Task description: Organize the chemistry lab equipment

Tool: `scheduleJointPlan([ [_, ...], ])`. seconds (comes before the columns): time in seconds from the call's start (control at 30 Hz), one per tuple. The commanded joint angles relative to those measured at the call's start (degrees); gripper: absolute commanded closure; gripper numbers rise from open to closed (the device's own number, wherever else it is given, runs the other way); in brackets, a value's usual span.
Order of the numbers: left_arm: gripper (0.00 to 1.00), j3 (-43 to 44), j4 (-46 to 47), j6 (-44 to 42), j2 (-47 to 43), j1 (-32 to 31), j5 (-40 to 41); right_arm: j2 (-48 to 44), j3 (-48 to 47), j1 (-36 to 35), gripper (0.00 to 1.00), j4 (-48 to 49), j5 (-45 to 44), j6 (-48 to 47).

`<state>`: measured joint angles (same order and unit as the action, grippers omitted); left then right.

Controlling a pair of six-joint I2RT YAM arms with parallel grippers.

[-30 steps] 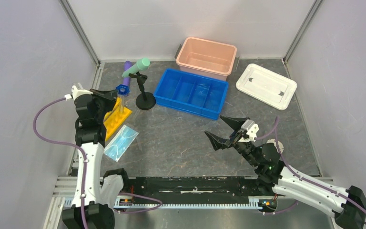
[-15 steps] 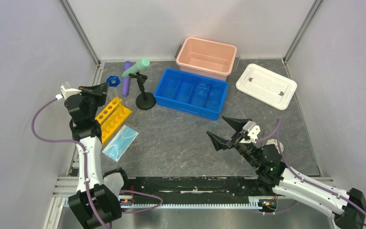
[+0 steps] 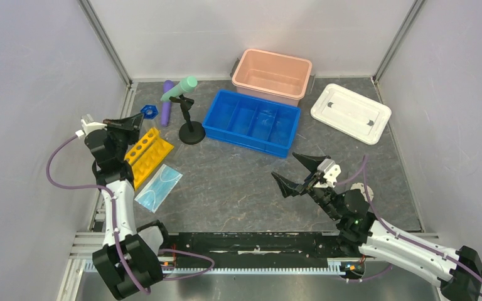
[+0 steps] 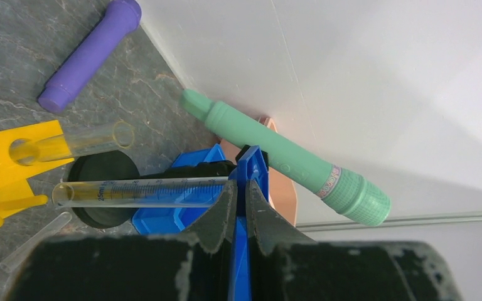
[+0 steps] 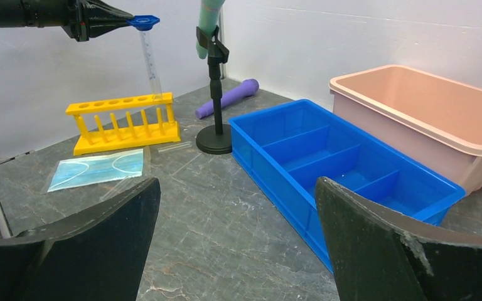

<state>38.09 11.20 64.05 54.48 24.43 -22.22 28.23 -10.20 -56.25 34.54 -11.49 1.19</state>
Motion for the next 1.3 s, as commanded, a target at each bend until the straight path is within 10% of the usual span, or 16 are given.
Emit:
scheduleJointPlan([
  [0.0, 0.98, -1.73, 5.35, 3.62, 1.04, 2.00, -3.08, -0.10, -0.48, -0.09, 0.01, 0.74, -0.92, -0.66],
  [1.27, 0.82, -8.03, 9.68, 0.73, 7.68, 3.56, -2.55, 0.55, -1.38, -0.09, 0.01, -0.06, -2.12, -1.48],
])
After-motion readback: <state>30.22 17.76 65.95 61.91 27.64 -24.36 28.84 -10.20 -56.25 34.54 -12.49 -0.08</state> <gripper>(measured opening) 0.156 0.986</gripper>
